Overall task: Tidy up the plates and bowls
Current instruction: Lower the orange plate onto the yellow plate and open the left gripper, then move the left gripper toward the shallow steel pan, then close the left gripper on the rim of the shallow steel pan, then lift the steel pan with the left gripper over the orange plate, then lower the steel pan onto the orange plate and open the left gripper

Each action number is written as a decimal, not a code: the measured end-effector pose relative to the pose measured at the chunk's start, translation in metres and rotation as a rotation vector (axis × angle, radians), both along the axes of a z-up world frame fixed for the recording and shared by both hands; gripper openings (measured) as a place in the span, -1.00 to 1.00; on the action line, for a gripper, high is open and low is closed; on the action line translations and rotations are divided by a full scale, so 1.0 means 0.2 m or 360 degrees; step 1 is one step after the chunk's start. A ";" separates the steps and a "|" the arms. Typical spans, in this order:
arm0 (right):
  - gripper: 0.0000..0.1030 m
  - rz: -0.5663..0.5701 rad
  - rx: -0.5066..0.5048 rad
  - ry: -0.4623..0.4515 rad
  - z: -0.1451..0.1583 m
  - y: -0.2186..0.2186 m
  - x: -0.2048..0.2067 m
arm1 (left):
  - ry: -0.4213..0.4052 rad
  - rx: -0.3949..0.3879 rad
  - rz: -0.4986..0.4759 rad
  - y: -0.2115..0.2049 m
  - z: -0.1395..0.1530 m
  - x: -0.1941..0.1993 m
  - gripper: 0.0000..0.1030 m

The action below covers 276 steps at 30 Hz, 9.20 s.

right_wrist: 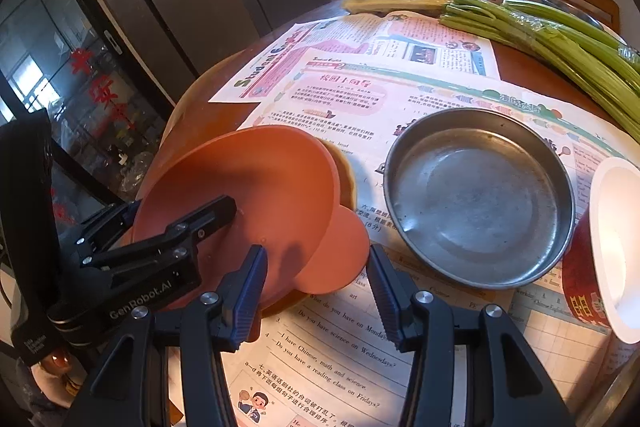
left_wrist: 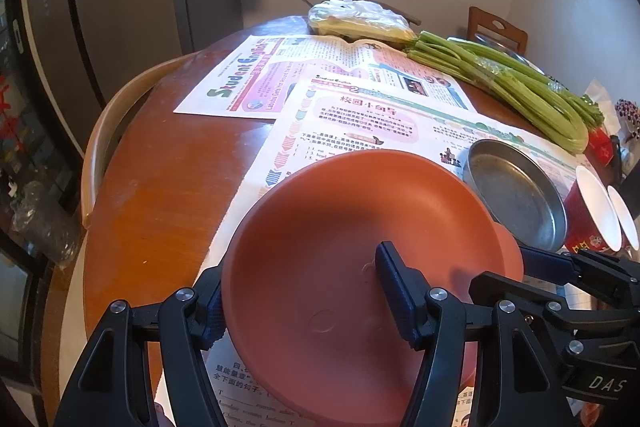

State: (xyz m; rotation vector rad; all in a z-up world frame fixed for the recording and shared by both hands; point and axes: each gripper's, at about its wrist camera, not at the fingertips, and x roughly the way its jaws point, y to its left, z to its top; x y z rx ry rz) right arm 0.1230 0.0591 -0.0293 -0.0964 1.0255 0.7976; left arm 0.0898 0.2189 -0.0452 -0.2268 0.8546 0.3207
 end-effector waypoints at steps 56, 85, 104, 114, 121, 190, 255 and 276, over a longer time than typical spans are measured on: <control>0.01 -0.0488 0.0292 -0.0157 0.34 -0.69 -0.14 | -0.0058 0.0004 -0.0445 -0.46 0.46 0.12 0.32; 0.01 -0.0776 0.0142 0.0106 -0.08 -0.47 0.16 | 0.0363 -0.0244 -0.0621 -0.40 -0.04 0.80 -0.32; 0.00 -0.0757 0.0230 0.0115 -0.02 -0.47 0.08 | 0.0387 -0.0158 -0.0586 -0.44 0.00 0.75 -0.33; 0.00 -0.1065 0.0281 0.0154 -0.08 -0.61 0.19 | 0.0384 -0.0177 -0.0561 -0.44 -0.03 0.84 -0.32; 0.00 -0.1024 0.0197 0.0079 -0.10 -0.52 0.32 | 0.0354 -0.0230 -0.0605 -0.44 -0.04 0.83 -0.55; 0.02 -0.0244 0.0096 -0.0093 0.14 0.00 -0.31 | 0.0155 -0.0243 -0.0239 0.07 0.09 -0.08 -0.53; 0.02 -0.0285 0.0197 0.0027 0.05 -0.23 -0.10 | 0.0154 -0.0432 -0.0165 -0.06 0.02 0.16 0.10; 0.18 -0.0527 0.0364 -0.0237 0.23 -0.63 -0.09 | -0.0214 -0.0053 0.0042 -0.15 0.39 -0.06 0.11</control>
